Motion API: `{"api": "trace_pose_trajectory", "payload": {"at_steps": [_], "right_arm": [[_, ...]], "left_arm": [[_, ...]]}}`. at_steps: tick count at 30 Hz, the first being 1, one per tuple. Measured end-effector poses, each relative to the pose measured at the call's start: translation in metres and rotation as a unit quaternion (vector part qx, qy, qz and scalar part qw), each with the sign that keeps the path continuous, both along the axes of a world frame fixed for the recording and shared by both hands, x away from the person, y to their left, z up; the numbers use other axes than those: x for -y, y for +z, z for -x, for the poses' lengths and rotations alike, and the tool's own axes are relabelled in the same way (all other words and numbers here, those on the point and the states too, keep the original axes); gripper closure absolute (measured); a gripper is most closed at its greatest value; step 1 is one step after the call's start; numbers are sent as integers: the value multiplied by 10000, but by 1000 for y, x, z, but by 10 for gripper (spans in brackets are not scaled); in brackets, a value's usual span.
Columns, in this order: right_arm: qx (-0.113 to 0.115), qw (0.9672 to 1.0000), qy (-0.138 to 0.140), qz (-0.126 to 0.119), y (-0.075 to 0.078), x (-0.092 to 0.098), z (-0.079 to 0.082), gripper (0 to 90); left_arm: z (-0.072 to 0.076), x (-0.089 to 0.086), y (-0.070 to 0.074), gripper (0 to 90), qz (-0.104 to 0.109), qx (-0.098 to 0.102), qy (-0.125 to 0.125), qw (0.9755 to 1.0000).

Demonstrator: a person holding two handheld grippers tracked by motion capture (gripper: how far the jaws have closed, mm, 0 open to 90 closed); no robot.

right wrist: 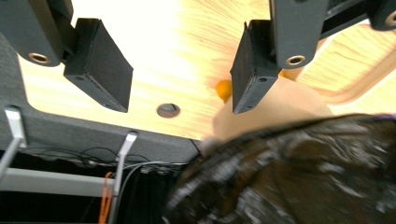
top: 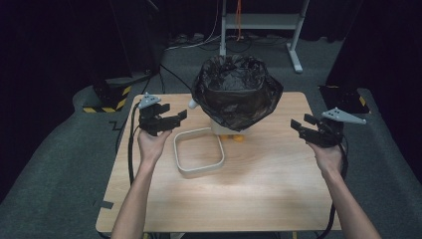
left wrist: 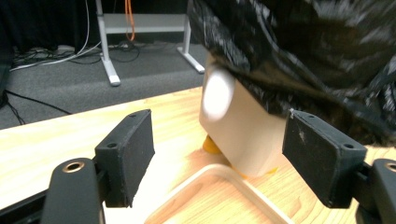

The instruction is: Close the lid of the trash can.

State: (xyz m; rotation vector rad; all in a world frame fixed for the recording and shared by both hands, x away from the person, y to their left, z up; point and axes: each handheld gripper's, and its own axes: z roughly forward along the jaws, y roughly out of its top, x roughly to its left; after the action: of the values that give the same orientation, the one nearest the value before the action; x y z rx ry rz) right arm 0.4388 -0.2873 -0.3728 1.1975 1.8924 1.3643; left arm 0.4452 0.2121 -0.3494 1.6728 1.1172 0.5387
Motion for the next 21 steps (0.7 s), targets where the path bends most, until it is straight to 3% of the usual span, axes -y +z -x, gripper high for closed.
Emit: {"api": "trace_pose_trajectory", "payload": {"at_steps": [9,21], "right_arm": [[-57,9995,-272,-131,-22,20,10,377],[-281,9988,-375,-134,-57,15,9,373]], "left_arm": [[7,3,-20,246,-114,-17,30,9999],[10,-5,-64,247,-99,-193,218,9995]]}}
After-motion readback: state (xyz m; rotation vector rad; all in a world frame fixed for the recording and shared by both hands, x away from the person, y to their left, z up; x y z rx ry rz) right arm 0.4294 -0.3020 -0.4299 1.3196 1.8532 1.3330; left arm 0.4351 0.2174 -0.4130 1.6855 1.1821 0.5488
